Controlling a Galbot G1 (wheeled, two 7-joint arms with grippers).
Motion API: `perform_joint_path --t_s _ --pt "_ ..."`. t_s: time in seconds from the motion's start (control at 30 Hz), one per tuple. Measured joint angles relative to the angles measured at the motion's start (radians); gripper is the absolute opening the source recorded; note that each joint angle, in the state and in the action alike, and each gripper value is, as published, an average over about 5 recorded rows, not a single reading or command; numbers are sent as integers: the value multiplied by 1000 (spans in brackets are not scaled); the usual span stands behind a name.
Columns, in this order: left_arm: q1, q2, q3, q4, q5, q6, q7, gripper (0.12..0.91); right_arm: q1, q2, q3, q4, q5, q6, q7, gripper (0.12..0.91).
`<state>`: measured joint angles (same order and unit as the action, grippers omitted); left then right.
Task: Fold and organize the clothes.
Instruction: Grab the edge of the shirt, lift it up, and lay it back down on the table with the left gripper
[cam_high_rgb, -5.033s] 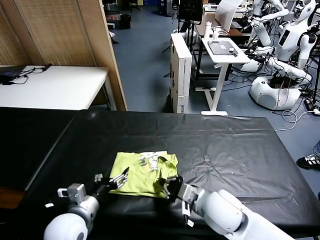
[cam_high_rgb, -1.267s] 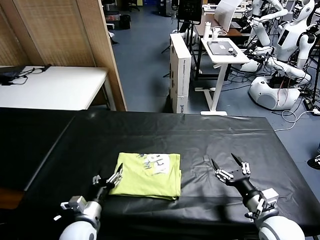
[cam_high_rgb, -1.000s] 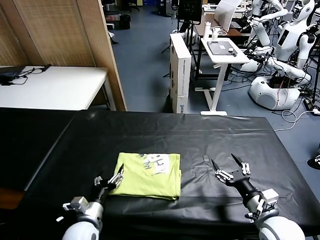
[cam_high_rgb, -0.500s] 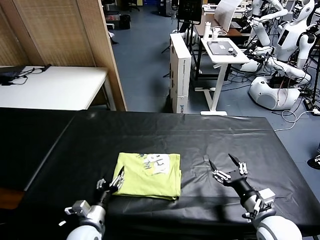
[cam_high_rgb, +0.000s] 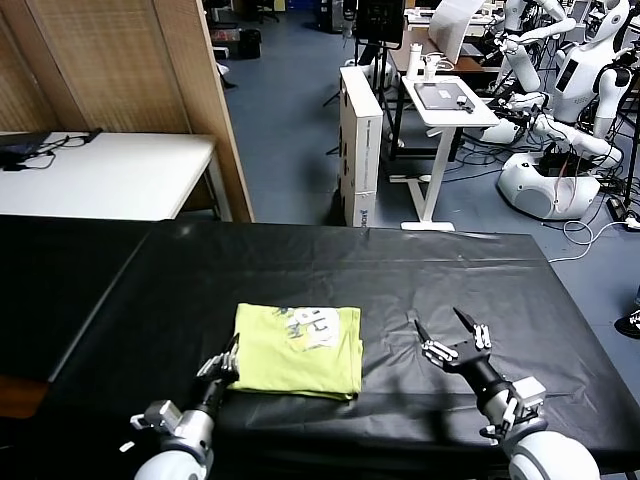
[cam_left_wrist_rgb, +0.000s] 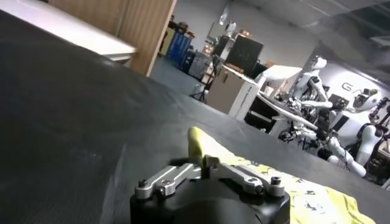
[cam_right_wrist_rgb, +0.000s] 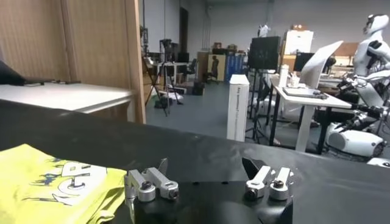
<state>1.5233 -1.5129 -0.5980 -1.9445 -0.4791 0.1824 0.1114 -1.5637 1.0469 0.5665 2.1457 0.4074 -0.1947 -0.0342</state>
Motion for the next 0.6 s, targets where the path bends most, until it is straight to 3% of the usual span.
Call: perform_joint_path --t_s 0.3,0.6 --pt "12 72 -69 -46 -15 31 2 159 14 2 -11 -15 -1 0 2 907" --pt "14 269 -240 -115 -151 68 -8 159 34 15 -37 -35 -6 1 3 907"
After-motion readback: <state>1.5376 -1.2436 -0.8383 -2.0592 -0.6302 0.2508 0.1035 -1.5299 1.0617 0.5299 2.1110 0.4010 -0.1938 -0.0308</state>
